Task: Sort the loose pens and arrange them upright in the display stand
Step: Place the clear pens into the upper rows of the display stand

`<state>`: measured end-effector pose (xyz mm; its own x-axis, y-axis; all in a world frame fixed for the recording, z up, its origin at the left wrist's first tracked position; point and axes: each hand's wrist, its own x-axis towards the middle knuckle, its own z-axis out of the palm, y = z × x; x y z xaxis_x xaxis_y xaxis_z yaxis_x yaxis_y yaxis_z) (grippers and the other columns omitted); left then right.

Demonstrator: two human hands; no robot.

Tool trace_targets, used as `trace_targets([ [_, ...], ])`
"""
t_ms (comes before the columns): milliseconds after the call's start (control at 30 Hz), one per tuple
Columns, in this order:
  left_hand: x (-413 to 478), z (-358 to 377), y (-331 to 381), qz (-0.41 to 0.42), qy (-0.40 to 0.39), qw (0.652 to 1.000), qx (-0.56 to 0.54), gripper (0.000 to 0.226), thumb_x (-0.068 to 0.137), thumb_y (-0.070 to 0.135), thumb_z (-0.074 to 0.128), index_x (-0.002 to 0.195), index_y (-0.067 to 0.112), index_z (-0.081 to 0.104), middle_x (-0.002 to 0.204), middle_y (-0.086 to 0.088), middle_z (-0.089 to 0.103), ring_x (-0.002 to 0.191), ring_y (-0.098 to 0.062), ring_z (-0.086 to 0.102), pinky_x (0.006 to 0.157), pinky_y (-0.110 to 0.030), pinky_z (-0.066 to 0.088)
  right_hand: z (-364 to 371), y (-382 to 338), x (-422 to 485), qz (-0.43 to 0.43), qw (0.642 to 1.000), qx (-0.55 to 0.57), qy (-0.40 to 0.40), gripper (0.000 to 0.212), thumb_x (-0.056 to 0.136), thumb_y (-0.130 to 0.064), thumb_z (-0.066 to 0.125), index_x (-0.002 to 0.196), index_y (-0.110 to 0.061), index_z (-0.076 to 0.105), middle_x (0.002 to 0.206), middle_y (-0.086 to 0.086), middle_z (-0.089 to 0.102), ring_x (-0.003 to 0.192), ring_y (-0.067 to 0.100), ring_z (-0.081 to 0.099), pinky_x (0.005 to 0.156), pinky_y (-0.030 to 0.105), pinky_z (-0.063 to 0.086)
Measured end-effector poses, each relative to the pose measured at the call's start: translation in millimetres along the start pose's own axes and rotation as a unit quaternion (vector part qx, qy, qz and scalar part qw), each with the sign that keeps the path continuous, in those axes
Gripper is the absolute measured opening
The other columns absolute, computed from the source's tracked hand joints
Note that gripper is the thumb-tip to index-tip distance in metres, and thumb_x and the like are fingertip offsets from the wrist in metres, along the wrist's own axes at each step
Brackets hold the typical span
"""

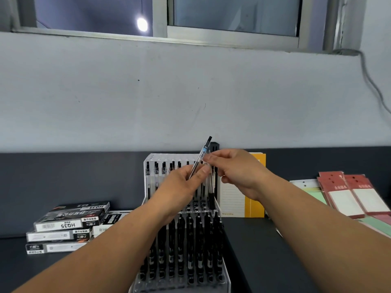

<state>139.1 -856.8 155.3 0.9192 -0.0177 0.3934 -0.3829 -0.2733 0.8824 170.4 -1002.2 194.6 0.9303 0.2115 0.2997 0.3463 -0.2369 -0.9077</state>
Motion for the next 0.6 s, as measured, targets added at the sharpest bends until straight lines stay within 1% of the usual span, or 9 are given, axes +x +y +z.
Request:
trace_targets([
  [33, 0.0, -0.4, -1.3, 0.02, 0.013, 1.0, 0.012, 0.038, 0.093, 0.048, 0.043, 0.121, 0.027, 0.059, 0.085, 0.007, 0.067, 0.088, -0.003, 0.065, 0.088, -0.023, 0.05, 0.0, 1.0, 0.9, -0.003, 1.0, -0.002, 0.013, 0.021, 0.09, -0.032, 0.066, 0.102, -0.016, 0.071, 0.076, -0.008, 0.063, 0.064, 0.005, 0.052, 0.06, 0.022, 0.043],
  [67, 0.3, -0.4, -1.9, 0.039, 0.028, 0.999, 0.015, 0.036, 0.096, 0.046, 0.039, 0.122, 0.029, 0.057, 0.091, 0.006, 0.066, 0.097, 0.01, 0.046, 0.08, -0.016, 0.049, 0.1, 2.0, 1.4, -0.006, 1.0, -0.008, 0.022, 0.02, 0.091, -0.031, 0.065, 0.102, -0.015, 0.07, 0.079, -0.005, 0.064, 0.066, 0.005, 0.054, 0.061, 0.021, 0.045],
  [100, 1.4, -0.1, -2.3, 0.05, 0.035, 0.998, 0.009, 0.032, 0.099, 0.042, 0.036, 0.118, 0.029, 0.058, 0.075, 0.002, 0.053, 0.059, 0.009, 0.052, 0.062, -0.009, 0.046, 0.2, 3.0, 1.9, -0.012, 0.999, -0.017, 0.028, 0.019, 0.092, -0.03, 0.063, 0.102, -0.015, 0.07, 0.081, -0.003, 0.064, 0.067, 0.005, 0.056, 0.061, 0.02, 0.046],
  [133, 2.6, -0.5, -2.9, 0.052, 0.037, 0.998, -0.001, 0.027, 0.101, 0.038, 0.037, 0.113, 0.028, 0.059, 0.075, -0.004, 0.048, 0.048, 0.001, 0.031, 0.048, -0.009, 0.039, 0.5, 3.6, 2.0, -0.019, 0.999, -0.026, 0.033, 0.018, 0.093, -0.028, 0.062, 0.103, -0.015, 0.069, 0.082, -0.003, 0.065, 0.067, 0.005, 0.057, 0.06, 0.019, 0.047],
  [167, 4.7, -0.8, -4.8, 0.044, 0.038, 0.998, -0.006, 0.023, 0.101, 0.035, 0.039, 0.109, 0.027, 0.059, 0.076, -0.003, 0.042, 0.048, -0.001, 0.034, 0.042, -0.011, 0.035, 0.9, 4.0, 2.0, -0.026, 0.998, -0.035, 0.037, 0.017, 0.094, -0.027, 0.06, 0.103, -0.015, 0.067, 0.083, -0.003, 0.065, 0.067, 0.004, 0.058, 0.06, 0.018, 0.047],
  [233, 9.0, -1.6, -7.9, 0.027, 0.047, 0.998, -0.03, 0.015, 0.1, 0.028, 0.046, 0.103, 0.026, 0.06, 0.082, -0.004, 0.057, 0.063, -0.006, 0.052, 0.047, -0.01, 0.04, 1.4, 3.7, 1.8, -0.036, 0.997, -0.047, 0.042, 0.017, 0.095, -0.026, 0.058, 0.106, -0.015, 0.065, 0.085, -0.003, 0.066, 0.067, 0.004, 0.06, 0.059, 0.018, 0.049],
  [333, 15.3, -3.4, -13.3, 0.022, 0.083, 0.993, -0.075, 0.01, 0.097, 0.017, 0.054, 0.099, 0.023, 0.062, 0.096, 0.001, 0.07, 0.09, -0.01, 0.066, 0.073, -0.015, 0.048, 1.2, 1.7, 1.7, -0.037, 0.998, -0.026, 0.033, 0.014, 0.097, -0.019, 0.055, 0.11, -0.016, 0.061, 0.093, 0.0, 0.071, 0.065, 0.005, 0.063, 0.06, 0.019, 0.053],
  [433, 17.3, -7.9, -14.3, 0.019, 0.11, 0.992, -0.063, 0.01, 0.091, 0.018, 0.064, 0.1, 0.021, 0.066, 0.094, 0.004, 0.07, 0.089, -0.007, 0.065, 0.071, -0.012, 0.045, 0.1, -1.3, 2.4, -0.038, 0.999, -0.009, 0.029, 0.014, 0.097, -0.015, 0.053, 0.109, -0.016, 0.06, 0.097, 0.006, 0.071, 0.063, 0.007, 0.063, 0.06, 0.019, 0.055],
  [600, 19.2, -8.9, -14.1, 0.01, 0.136, 0.989, -0.064, 0.009, 0.083, 0.02, 0.073, 0.092, 0.021, 0.07, 0.087, 0.003, 0.07, 0.078, -0.004, 0.063, 0.065, -0.012, 0.048, 1.7, -2.4, 5.4, -0.078, 0.993, -0.08, 0.038, 0.013, 0.095, -0.021, 0.059, 0.101, -0.013, 0.067, 0.09, 0.004, 0.071, 0.063, 0.007, 0.064, 0.061, 0.018, 0.055],
])
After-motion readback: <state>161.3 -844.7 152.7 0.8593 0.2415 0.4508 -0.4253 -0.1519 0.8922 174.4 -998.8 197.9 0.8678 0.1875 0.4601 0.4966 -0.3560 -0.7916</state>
